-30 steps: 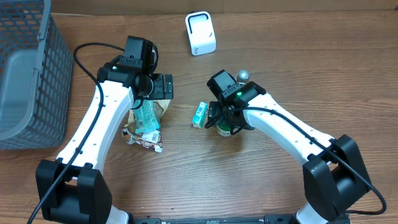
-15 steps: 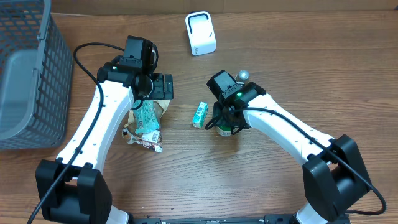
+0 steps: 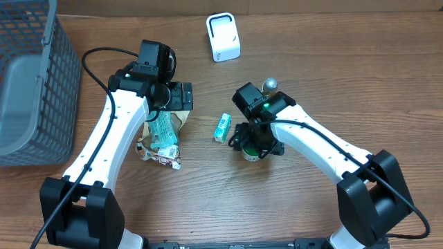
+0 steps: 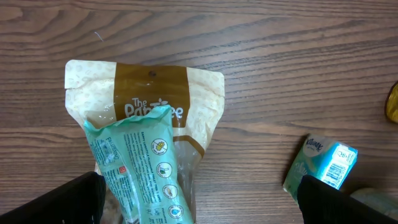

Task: Scan the item barcode
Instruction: 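Close the right gripper on the green-capped jar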

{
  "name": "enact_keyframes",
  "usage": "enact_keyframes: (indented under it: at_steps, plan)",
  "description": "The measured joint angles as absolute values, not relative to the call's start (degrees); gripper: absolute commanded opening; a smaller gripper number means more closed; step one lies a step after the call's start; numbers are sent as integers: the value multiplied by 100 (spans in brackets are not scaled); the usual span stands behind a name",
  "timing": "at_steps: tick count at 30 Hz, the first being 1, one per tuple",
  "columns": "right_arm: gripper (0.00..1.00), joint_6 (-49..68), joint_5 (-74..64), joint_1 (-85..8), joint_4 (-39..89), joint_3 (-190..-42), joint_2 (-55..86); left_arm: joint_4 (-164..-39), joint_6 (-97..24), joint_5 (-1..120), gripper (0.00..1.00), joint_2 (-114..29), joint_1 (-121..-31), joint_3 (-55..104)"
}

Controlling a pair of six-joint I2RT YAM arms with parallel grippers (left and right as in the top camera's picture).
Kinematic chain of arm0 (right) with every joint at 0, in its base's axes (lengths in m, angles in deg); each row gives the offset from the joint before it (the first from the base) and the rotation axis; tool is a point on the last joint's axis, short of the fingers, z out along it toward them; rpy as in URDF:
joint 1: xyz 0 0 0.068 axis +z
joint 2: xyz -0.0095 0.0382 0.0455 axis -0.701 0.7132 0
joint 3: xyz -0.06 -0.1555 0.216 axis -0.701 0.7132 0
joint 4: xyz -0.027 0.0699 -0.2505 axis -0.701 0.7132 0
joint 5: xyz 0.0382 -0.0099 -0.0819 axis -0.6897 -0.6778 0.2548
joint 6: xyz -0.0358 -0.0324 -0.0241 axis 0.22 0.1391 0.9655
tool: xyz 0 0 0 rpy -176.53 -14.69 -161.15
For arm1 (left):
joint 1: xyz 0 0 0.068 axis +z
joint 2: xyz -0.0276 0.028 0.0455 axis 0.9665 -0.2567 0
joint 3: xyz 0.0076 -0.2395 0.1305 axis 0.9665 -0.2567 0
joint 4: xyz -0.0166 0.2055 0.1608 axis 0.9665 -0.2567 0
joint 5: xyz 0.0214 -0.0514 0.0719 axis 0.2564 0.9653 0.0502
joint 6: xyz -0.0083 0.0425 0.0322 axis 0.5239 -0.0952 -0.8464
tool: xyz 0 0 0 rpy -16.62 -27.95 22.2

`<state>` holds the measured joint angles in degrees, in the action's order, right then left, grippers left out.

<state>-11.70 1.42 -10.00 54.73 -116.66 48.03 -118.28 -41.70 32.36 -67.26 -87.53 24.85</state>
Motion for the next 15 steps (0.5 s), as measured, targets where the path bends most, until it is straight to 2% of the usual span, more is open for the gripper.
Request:
enact_keyframes:
  at_steps: [7,12,15]
  plan:
    - [100,-1211,57,-1003,5259,-11663,4803,-11830,-4170,3236,100,-6726,-8753,2485]
    - [84,-1237,70,-1000,5213,-11666,4803,-11830,-4170,3236,100,-6726,-8753,2485]
    - [82,-1246,111,-1000,5220,-11663,4803,-11830,-4170,3236,100,-6726,-8753,2485]
